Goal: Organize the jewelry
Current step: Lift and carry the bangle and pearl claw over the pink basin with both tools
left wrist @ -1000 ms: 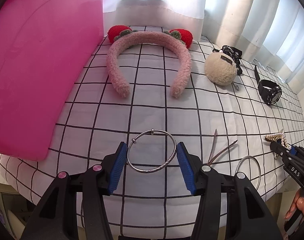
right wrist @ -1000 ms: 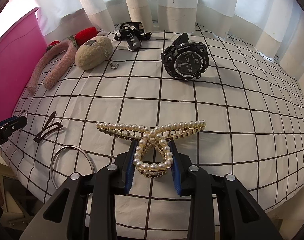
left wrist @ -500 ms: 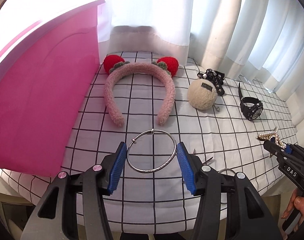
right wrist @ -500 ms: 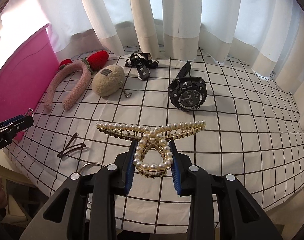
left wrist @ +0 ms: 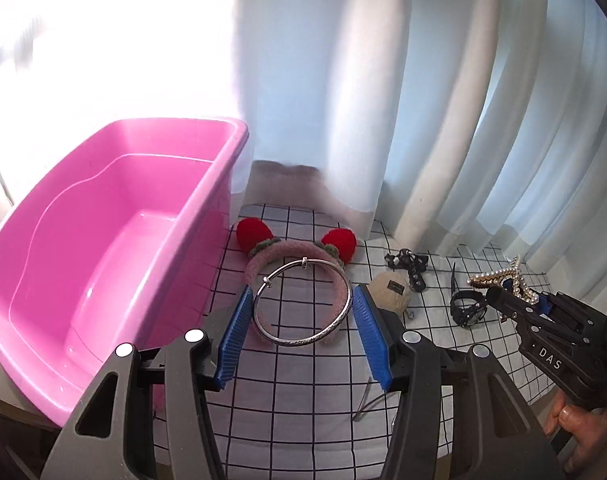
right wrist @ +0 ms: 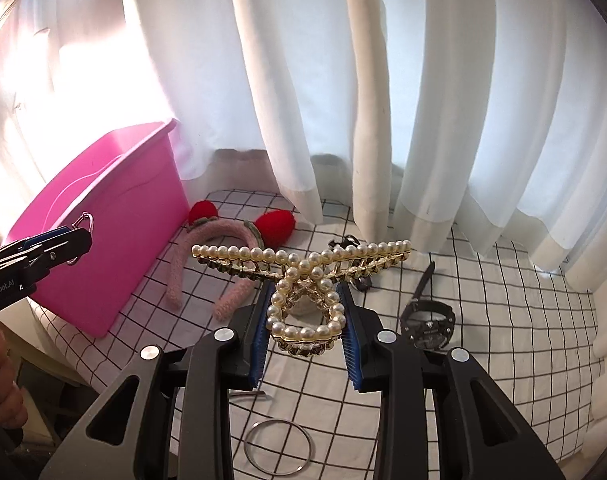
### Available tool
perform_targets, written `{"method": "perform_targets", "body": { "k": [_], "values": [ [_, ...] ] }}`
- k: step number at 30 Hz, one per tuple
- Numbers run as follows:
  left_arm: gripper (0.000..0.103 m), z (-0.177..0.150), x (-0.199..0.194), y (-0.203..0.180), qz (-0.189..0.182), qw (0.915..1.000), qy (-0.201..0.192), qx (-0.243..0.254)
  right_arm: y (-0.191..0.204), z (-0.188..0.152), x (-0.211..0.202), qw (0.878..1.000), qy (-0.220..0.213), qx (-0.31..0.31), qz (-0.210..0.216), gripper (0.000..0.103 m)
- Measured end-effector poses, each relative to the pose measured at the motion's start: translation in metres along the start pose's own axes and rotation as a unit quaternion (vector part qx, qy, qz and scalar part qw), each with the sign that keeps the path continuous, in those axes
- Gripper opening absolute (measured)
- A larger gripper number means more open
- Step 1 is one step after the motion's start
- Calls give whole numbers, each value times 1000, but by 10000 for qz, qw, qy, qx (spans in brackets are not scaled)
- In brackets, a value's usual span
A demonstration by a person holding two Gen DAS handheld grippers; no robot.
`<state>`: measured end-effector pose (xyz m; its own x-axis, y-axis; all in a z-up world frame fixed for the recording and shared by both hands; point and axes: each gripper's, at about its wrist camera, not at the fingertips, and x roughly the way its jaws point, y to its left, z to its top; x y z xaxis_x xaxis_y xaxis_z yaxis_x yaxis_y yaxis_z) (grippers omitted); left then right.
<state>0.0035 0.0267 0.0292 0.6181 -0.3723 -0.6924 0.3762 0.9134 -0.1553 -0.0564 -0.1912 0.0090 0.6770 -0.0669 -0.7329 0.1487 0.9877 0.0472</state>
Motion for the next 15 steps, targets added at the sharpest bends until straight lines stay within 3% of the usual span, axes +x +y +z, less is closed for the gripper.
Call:
{"method": "perform_targets", "body": {
  "k": [8,15],
  "values": [
    [50,30,-35,58,555,9968,-413,-397,75,54,3,9957,-381,-543,640,30],
    [50,37,-45,123,1045,9904,-464,-775,150,91,21,9854,-466,-1107,1203,30]
  ]
}}
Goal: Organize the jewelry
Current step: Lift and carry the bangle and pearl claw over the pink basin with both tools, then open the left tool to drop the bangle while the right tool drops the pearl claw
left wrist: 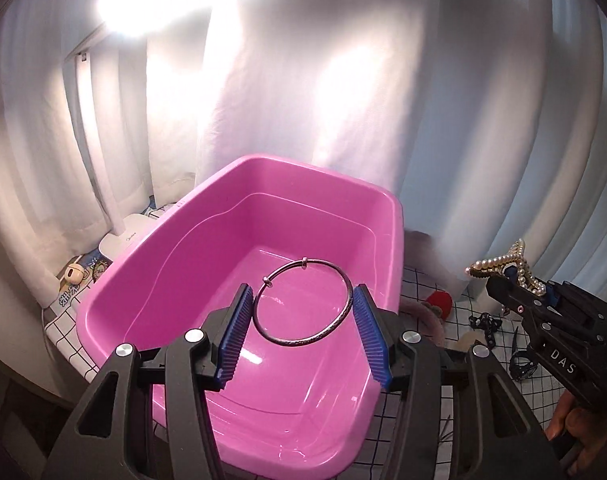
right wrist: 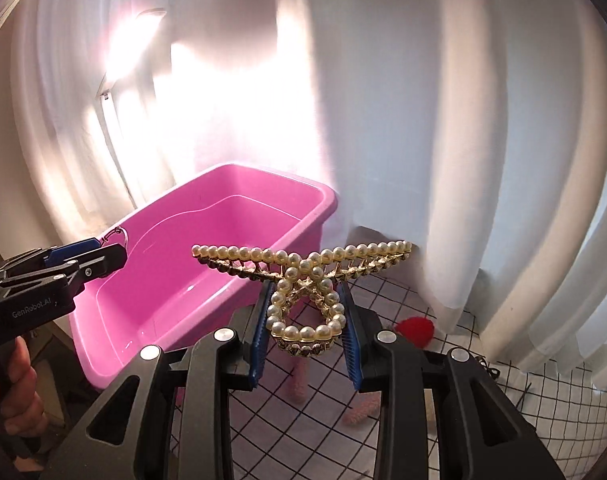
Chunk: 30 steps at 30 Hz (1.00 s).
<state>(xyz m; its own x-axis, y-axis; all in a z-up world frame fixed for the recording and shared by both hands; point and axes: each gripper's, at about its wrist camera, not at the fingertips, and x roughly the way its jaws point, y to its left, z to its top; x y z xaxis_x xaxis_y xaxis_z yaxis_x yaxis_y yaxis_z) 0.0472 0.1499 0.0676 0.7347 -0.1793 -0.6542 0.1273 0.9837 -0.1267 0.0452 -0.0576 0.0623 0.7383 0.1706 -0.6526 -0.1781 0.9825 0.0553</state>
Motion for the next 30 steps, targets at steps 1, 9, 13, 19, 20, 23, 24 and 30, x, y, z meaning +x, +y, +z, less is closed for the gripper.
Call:
{"method": "perform_targets", "body": {
  "k": [1,9,13,19,20,23,24,30],
  "values": [
    [50,1,1,9,47,10000,14,-42,9,6,7,9999,9,-85,70,30],
    [50,3,28,57,326,9987,242,-317,64,39,65,9973,265,-555,402,30],
    [50,1,45,70,359,9979,397,-374,74,45,95,9956,515,-673,387,30],
    [50,3,70,79,366,9960,694,-434,81,53,130,9932,894,-677,297,30],
    [50,3,75,80,361,9954,758,-455,81,54,132,9930,940,-659,280,30],
    [50,5,84,84,325,9941,888,-539,76,54,145,9916,1113,-628,206,30],
    [50,6,84,84,342,9944,848,-526,75,54,152,9908,1182,-626,186,30],
    [51,9,91,88,484,9921,1021,-543,78,54,173,9882,1389,-638,105,30]
  ]
}}
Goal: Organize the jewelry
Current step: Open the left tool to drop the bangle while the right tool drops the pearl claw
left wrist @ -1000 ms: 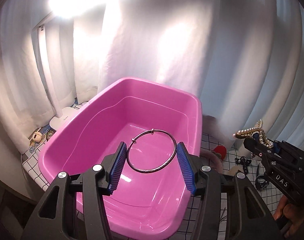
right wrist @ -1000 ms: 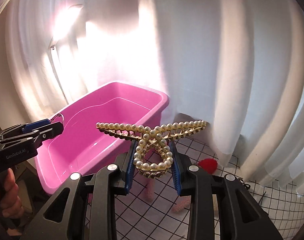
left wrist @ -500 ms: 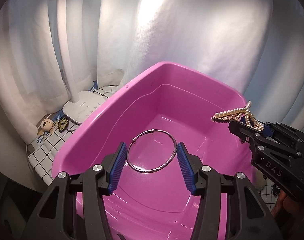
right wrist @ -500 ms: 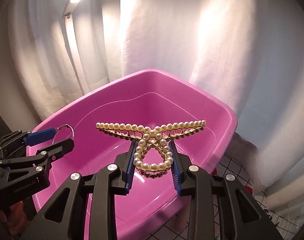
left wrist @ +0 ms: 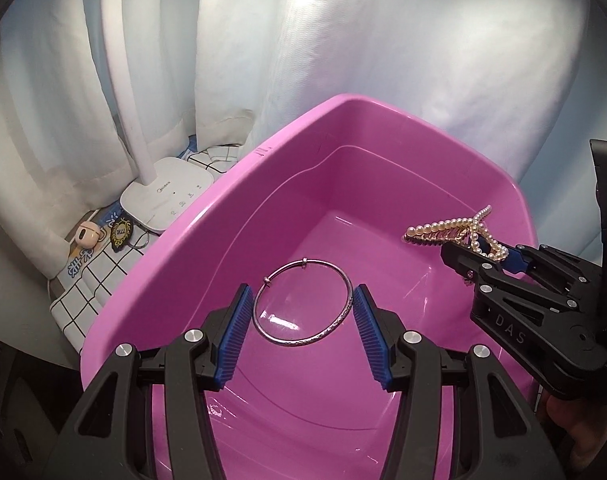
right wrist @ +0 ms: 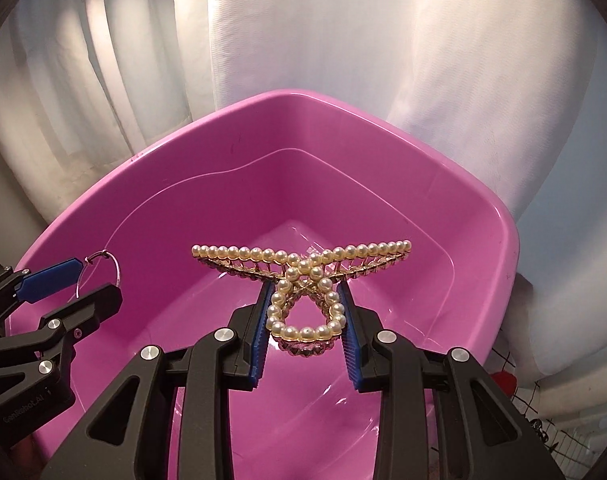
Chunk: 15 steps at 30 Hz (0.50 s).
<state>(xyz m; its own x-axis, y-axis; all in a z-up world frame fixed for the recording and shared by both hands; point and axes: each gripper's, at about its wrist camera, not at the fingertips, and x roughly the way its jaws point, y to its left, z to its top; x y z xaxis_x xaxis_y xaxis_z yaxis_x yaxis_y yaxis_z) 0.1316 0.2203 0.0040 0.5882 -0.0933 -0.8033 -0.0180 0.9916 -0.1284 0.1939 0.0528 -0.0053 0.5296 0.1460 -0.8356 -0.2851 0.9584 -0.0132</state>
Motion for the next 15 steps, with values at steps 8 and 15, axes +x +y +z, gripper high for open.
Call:
{"method": "perform_targets", "body": {
  "k": [8,15],
  "values": [
    [52,0,3,2,93,9999,120,-24,6,6,13,9999,63,-21,-102,31],
    [78,-2,-2,4,224,9997,50,-32,8,9,11,9999,-32,35,-112,54]
  ]
}}
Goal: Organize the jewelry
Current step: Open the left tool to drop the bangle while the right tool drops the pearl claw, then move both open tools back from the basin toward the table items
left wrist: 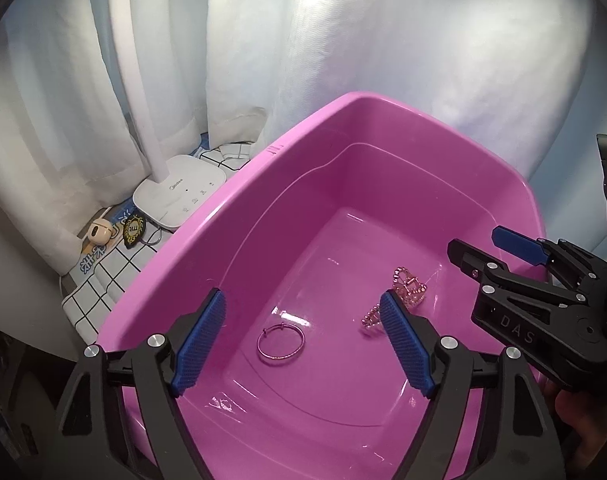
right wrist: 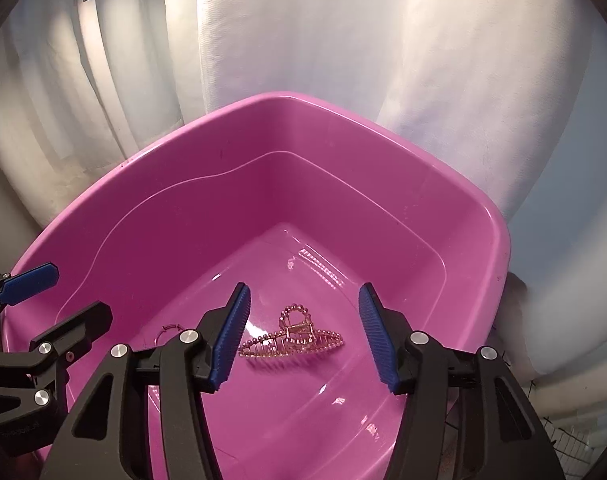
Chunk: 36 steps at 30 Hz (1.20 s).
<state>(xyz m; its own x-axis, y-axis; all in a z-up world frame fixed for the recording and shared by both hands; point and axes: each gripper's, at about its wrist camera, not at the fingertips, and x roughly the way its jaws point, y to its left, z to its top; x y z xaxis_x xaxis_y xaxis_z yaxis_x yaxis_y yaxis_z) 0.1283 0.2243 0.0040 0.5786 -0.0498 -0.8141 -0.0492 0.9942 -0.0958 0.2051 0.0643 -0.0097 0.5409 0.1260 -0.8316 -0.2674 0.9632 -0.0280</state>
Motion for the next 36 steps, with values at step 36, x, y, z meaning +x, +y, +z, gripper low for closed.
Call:
{"method": "perform_targets", "body": {
  "k": [36],
  "values": [
    [94,-28,-89,-64,-288,9941,-908,511,-76,-117,-169,9843,-1160,1251,-450,57]
  ]
}}
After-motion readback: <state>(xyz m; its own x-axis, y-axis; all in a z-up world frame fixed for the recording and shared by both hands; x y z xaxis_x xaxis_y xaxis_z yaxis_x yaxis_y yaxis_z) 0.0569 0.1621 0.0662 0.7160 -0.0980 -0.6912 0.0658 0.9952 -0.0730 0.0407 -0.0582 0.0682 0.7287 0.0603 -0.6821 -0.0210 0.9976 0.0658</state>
